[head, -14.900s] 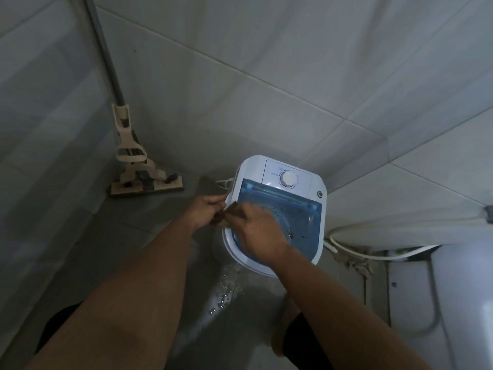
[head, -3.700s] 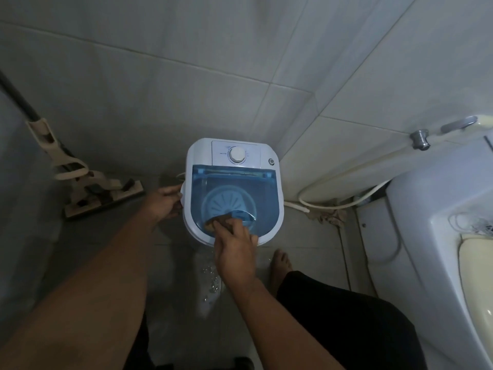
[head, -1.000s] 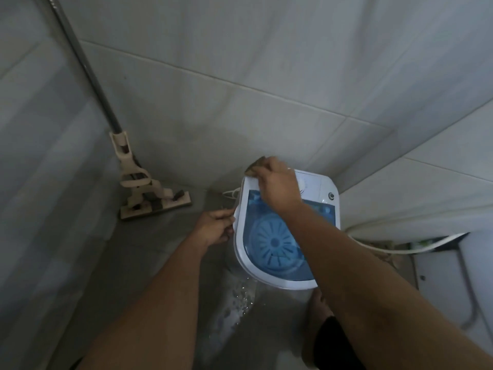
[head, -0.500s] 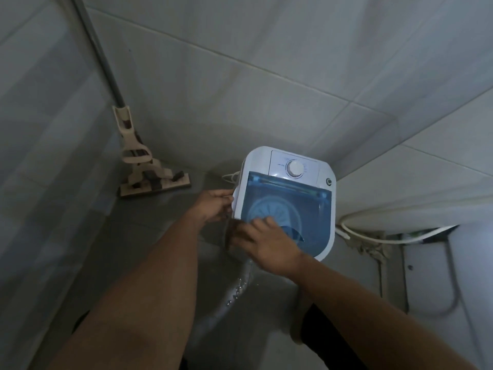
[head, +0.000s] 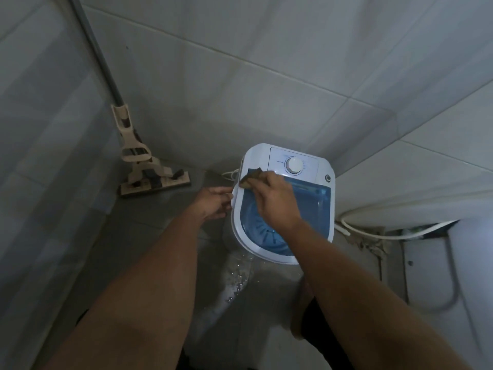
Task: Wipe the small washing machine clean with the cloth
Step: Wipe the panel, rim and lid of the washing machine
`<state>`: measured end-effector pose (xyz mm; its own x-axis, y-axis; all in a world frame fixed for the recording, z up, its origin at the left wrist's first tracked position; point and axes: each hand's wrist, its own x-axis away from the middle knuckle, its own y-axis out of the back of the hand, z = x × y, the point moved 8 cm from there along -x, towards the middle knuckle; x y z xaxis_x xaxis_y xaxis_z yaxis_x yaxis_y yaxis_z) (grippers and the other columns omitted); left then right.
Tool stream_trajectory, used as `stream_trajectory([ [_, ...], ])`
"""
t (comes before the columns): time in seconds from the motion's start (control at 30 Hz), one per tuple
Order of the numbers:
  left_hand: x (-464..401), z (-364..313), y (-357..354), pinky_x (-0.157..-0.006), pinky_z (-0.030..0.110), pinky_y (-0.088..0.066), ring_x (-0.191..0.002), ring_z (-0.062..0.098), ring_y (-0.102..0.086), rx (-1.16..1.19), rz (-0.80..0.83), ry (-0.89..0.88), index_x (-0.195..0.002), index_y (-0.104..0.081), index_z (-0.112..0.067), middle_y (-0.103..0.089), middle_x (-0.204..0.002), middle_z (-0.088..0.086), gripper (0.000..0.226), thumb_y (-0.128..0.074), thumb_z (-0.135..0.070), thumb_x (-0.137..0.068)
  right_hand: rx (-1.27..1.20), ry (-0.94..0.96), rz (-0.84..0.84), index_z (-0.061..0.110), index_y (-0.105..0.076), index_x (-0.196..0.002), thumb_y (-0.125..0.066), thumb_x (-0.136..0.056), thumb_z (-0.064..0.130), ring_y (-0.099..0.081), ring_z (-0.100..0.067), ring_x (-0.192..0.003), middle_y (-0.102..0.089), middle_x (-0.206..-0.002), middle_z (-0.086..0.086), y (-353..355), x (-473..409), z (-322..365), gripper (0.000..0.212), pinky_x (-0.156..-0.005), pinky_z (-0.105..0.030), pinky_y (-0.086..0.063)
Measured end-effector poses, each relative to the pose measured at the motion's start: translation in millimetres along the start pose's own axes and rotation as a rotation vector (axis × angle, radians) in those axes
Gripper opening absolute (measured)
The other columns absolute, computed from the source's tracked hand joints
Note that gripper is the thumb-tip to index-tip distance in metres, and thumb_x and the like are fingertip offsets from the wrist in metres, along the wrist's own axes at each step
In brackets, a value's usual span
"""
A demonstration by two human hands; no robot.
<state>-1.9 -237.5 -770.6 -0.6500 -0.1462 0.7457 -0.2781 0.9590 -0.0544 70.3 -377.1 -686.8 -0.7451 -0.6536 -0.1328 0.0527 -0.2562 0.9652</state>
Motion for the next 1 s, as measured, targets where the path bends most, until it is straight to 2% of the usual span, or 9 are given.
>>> stream_trajectory([
  [0.2, 4.6, -2.6, -3.3, -0.055, 0.019, -0.056, -0.077, 0.022, -0.061, 0.047, 0.005, -0.025, -0.127, -0.065, -0.01, -0.069, -0.108, 0.02, 0.033, -0.058, -0.007, -0.095, 0.014, 0.279, 0.042, 0.023, -0.068, -0.131, -0.059, -0.097, 0.026, -0.058, -0.033, -0.097, -0.064, -0.125, -0.009, -13.0, 67.6, 51.0, 0.035, -0.078, -0.042, -0.042],
  [0.33, 4.5, -2.0, -2.0, -0.089, 0.037, -0.055, -0.093, 0.022, -0.063, -0.001, -0.01, -0.021, -0.125, -0.065, -0.015, -0.07, -0.111, 0.013, 0.031, -0.059, -0.013, -0.095, 0.031, 0.479, 0.116, 0.025, -0.067, -0.132, -0.061, -0.098, 0.028, -0.059, -0.029, -0.098, -0.064, -0.123, -0.007, -14.8, 98.7, 57.5, 0.034, -0.079, -0.04, -0.043],
  [0.43, 2.4, -1.3, -1.3, -0.095, 0.04, -0.053, -0.093, 0.021, -0.065, -0.009, -0.007, -0.02, -0.127, -0.065, -0.016, -0.072, -0.112, 0.009, 0.033, -0.061, -0.015, -0.095, 0.002, 0.582, 0.169, 0.026, -0.068, -0.13, -0.064, -0.097, 0.027, -0.061, -0.028, -0.1, -0.064, -0.123, -0.007, -9.4, 108.9, 58.8, 0.033, -0.082, -0.04, -0.046],
  [0.57, 4.3, -4.0, -1.6, -0.09, 0.037, -0.052, -0.09, 0.019, -0.065, -0.016, 0.002, -0.019, -0.127, -0.065, -0.018, -0.072, -0.112, 0.01, 0.032, -0.06, -0.015, -0.095, -0.091, 0.247, 0.024, 0.022, -0.068, -0.134, -0.058, -0.101, 0.027, -0.062, -0.032, -0.113, -0.063, -0.126, -0.01, 13.9, 69.6, 18.5, 0.035, -0.096, -0.048, -0.051],
  [0.63, 6.4, -4.4, -2.2, -0.094, 0.04, -0.053, -0.092, 0.02, -0.067, -0.025, 0.009, -0.023, -0.126, -0.066, -0.018, -0.072, -0.115, 0.01, 0.032, -0.061, -0.016, -0.095, -0.08, 0.046, -0.02, 0.024, -0.066, -0.135, -0.059, -0.102, 0.029, -0.061, -0.03, -0.114, -0.061, -0.127, -0.008, 15.4, 50.8, -2.9, 0.034, -0.095, -0.05, -0.053],
  [0.73, 6.7, -3.5, -2.3, -0.096, 0.042, -0.053, -0.092, 0.021, -0.067, -0.024, 0.0, -0.017, -0.125, -0.066, -0.017, -0.073, -0.114, 0.011, 0.031, -0.061, -0.015, -0.095, -0.057, -0.02, 0.002, 0.026, -0.067, -0.133, -0.062, -0.1, 0.028, -0.062, -0.034, -0.109, -0.062, -0.125, -0.008, 0.4, 48.9, 3.1, 0.034, -0.091, -0.05, -0.053],
  [0.8, 5.8, -2.7, -3.2, -0.097, 0.042, -0.053, -0.091, 0.022, -0.065, -0.005, -0.005, -0.01, -0.126, -0.066, -0.016, -0.072, -0.111, 0.013, 0.032, -0.061, -0.013, -0.095, -0.006, 0.146, 0.016, 0.026, -0.068, -0.131, -0.065, -0.096, 0.027, -0.061, -0.035, -0.102, -0.063, -0.122, -0.009, -10.8, 67.2, 30.6, 0.035, -0.085, -0.046, -0.049],
  [0.9, 7.6, -4.3, -3.9, -0.098, 0.042, -0.052, -0.089, 0.02, -0.065, -0.011, -0.01, -0.022, -0.125, -0.067, -0.015, -0.072, -0.108, 0.01, 0.031, -0.061, -0.014, -0.095, 0.132, 0.574, 0.112, 0.03, -0.069, -0.126, -0.063, -0.095, 0.024, -0.055, -0.027, -0.097, -0.061, -0.123, -0.003, -30.3, 120.6, 66.8, 0.031, -0.08, -0.04, -0.039],
  [1.0, 9.8, -5.5, -4.2, -0.098, 0.043, -0.052, -0.092, 0.02, -0.066, -0.021, -0.017, -0.022, -0.124, -0.067, -0.016, -0.072, -0.112, 0.01, 0.029, -0.061, -0.015, -0.095, 0.119, 0.714, 0.148, 0.03, -0.072, -0.122, -0.059, -0.103, 0.02, -0.062, -0.025, -0.094, -0.065, -0.117, 0.0, -28.6, 161.4, 63.9, 0.025, -0.08, -0.04, -0.042],
])
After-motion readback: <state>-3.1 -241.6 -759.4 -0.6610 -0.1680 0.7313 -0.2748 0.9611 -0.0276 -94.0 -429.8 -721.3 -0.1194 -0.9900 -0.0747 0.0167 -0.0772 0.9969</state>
